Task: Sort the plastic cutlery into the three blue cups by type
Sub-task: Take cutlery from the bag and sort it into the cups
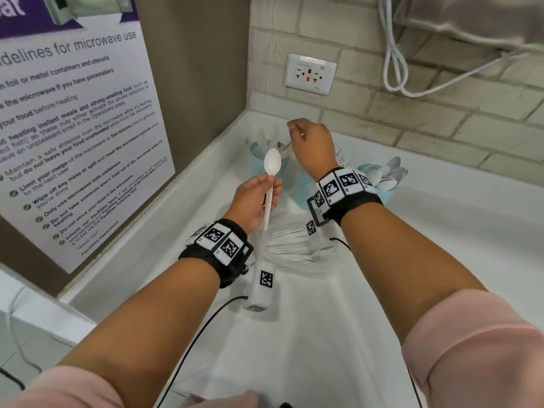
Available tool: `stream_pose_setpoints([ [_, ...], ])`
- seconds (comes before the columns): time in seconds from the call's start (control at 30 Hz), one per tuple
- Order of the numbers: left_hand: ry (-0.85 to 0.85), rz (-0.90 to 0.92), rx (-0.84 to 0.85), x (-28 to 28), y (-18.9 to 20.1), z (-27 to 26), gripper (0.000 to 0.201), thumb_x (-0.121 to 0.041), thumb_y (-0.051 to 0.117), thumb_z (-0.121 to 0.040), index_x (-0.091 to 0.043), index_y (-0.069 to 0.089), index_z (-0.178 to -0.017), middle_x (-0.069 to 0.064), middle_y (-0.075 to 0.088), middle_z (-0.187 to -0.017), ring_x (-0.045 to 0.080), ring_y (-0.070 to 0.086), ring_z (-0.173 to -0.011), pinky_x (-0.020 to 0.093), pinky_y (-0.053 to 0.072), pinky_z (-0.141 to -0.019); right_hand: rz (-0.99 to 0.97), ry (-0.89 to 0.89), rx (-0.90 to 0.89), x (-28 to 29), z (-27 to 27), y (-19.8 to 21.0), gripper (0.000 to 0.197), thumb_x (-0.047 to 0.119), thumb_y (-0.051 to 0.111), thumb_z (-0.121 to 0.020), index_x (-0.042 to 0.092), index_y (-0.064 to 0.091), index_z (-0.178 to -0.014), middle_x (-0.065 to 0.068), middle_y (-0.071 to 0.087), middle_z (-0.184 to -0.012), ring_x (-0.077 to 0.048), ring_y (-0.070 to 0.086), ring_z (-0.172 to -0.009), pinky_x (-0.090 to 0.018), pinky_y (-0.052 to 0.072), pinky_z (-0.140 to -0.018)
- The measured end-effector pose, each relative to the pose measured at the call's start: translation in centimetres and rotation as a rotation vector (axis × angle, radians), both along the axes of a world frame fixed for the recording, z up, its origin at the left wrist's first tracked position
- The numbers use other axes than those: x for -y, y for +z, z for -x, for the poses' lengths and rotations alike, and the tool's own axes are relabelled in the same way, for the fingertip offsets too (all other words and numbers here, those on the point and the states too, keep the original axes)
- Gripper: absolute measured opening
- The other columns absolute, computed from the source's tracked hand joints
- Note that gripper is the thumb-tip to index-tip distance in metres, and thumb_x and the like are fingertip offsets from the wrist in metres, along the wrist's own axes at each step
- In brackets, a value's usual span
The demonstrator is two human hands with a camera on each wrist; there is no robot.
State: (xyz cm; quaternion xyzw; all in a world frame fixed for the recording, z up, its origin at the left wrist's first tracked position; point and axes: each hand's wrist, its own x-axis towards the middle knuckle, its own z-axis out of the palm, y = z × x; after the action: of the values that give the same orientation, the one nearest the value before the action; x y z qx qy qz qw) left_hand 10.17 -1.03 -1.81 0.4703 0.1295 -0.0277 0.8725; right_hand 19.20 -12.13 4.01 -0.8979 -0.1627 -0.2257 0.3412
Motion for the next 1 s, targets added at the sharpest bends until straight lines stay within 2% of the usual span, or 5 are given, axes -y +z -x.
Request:
stream_pose_setpoints([
  [0.27, -0.135, -0.127, 0.041, 3.0, 0.9, 0.5, 0.026, -0.016, 0.055, -0.094, -0.005, 0.058, -0.118, 0.005, 0.068, -0.096, 0.002, 0.062, -0.060, 0.014, 0.047, -0.052, -0.219, 0.183, -0.305, 3.6, 4.8, -1.5, 0.032, 0.027, 0.053, -0.095, 0.011, 0.058, -0.121, 0.006, 0.053, -0.073, -0.006, 0.057, -0.067, -0.022, 0.050, -0.059],
  [0.43, -0.292, -0.287, 0.045, 4.4, 1.4, 1.4, 0.028, -0.017, 0.055, -0.094, -0.005, 0.060, -0.118, -0.001, 0.067, -0.088, -0.002, 0.058, -0.055, 0.010, 0.045, -0.051, -0.406, 0.074, -0.353, 6.9, 5.0, -1.1, 0.023, 0.015, 0.046, -0.097, 0.001, 0.064, -0.098, -0.002, 0.056, -0.065, -0.001, 0.048, -0.034, -0.016, 0.036, -0.039],
  [0.67, -0.558, -0.935, 0.071, 4.1, 0.2, 1.1, 0.023, -0.019, 0.061, -0.089, 0.000, 0.067, -0.100, 0.012, 0.063, -0.085, 0.018, 0.054, -0.070, 0.025, 0.045, -0.071, -0.494, -0.403, 0.010, 14.3, 4.2, 3.8, 0.028, 0.022, 0.042, -0.098, 0.008, 0.065, -0.107, -0.003, 0.062, -0.089, -0.022, 0.063, -0.070, -0.026, 0.054, -0.057],
  [0.8, -0.830, -1.561, 0.196, 4.2, -0.4, 1.4, 0.045, -0.028, 0.063, -0.088, -0.008, 0.055, -0.128, 0.007, 0.056, -0.129, 0.020, 0.053, -0.118, 0.026, 0.038, -0.099, -0.404, -0.513, 0.194, 15.9, 4.3, 4.7, 0.031, 0.033, 0.041, -0.097, 0.014, 0.065, -0.103, 0.000, 0.060, -0.081, -0.027, 0.064, -0.079, -0.044, 0.055, -0.073],
  [1.0, -0.918, -1.807, 0.254, 4.4, -1.5, 1.4, 0.057, -0.030, 0.061, -0.088, -0.008, 0.040, -0.136, 0.014, 0.046, -0.132, 0.030, 0.049, -0.118, 0.036, 0.042, -0.099, -0.159, -0.481, 0.199, 14.8, 3.9, 1.8, 0.032, 0.032, 0.042, -0.097, 0.015, 0.066, -0.107, -0.016, 0.068, -0.085, -0.032, 0.063, -0.077, -0.032, 0.049, -0.067],
])
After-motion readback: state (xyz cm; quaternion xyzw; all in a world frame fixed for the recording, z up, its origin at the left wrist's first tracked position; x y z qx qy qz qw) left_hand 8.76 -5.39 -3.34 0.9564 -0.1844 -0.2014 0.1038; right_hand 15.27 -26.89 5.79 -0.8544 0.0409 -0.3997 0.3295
